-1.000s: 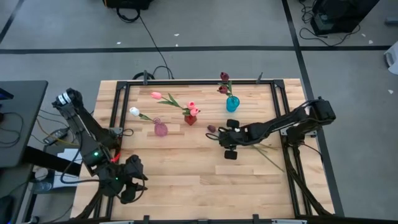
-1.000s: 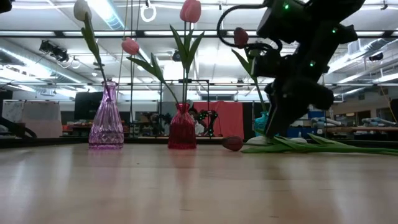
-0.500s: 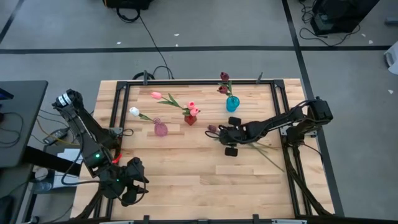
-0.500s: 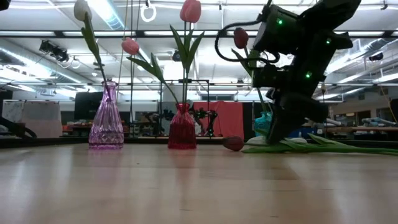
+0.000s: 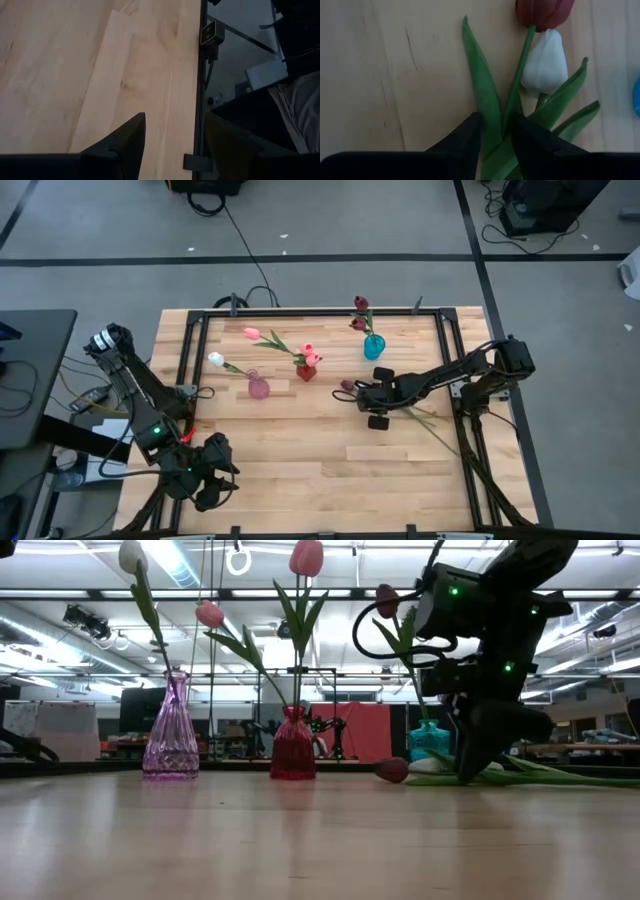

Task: Sort flowers into vase by color
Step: Put the red tulip into the blue vase

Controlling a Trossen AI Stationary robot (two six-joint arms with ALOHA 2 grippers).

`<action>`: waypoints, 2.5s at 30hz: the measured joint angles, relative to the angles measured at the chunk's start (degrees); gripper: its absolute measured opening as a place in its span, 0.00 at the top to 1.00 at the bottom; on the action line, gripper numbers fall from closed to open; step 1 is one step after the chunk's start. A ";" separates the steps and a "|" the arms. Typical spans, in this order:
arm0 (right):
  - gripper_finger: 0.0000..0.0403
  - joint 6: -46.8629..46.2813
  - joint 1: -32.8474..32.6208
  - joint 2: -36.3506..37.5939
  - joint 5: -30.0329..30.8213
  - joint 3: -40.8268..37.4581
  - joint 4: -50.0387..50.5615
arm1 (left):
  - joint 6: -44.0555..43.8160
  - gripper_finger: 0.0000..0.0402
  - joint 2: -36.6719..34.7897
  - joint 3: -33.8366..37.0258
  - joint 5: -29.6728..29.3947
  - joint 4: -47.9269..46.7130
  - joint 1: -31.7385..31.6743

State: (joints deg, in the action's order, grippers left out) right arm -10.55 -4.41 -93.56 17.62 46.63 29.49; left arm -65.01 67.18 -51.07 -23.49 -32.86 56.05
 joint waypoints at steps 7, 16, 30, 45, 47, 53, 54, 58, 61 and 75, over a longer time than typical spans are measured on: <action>0.86 0.00 0.77 -0.09 -3.74 0.00 0.27 | 0.00 0.49 0.00 0.00 0.00 0.02 0.00; 0.98 -0.10 1.60 0.05 -5.92 0.07 0.69 | -0.37 0.49 -0.02 0.00 0.00 1.04 0.00; 0.99 -0.83 -0.46 8.11 -10.20 3.87 -0.92 | 0.51 0.49 -0.02 0.00 -1.26 2.12 0.06; 0.99 3.72 -0.28 22.51 -18.83 -2.72 -22.86 | 6.29 0.49 0.28 0.02 -20.88 6.36 9.80; 0.99 4.52 -0.28 24.36 -19.24 -2.97 -25.35 | 6.49 0.49 0.28 0.02 -22.72 6.38 10.37; 0.99 7.19 0.03 31.25 -18.69 -2.99 -30.62 | 9.38 0.49 0.31 0.02 -27.08 6.32 10.45; 0.99 7.76 0.20 32.31 -17.98 -2.99 -31.22 | 9.38 0.49 0.31 0.02 -27.92 6.18 10.45; 0.99 9.15 0.69 36.46 -12.01 -2.99 -31.40 | 9.30 0.49 0.33 0.02 -29.90 6.22 10.36; 0.99 9.28 0.78 38.04 -9.58 -3.02 -32.45 | 8.85 0.49 0.33 0.02 -30.51 6.31 10.34; 0.99 12.37 0.25 38.38 -4.71 -3.06 -37.73 | 9.10 0.49 0.35 0.02 -33.88 6.34 10.34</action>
State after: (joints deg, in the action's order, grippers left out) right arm 1.82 -4.16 -55.18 12.91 43.57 -8.24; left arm -55.91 67.53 -51.05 -57.36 -26.52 66.39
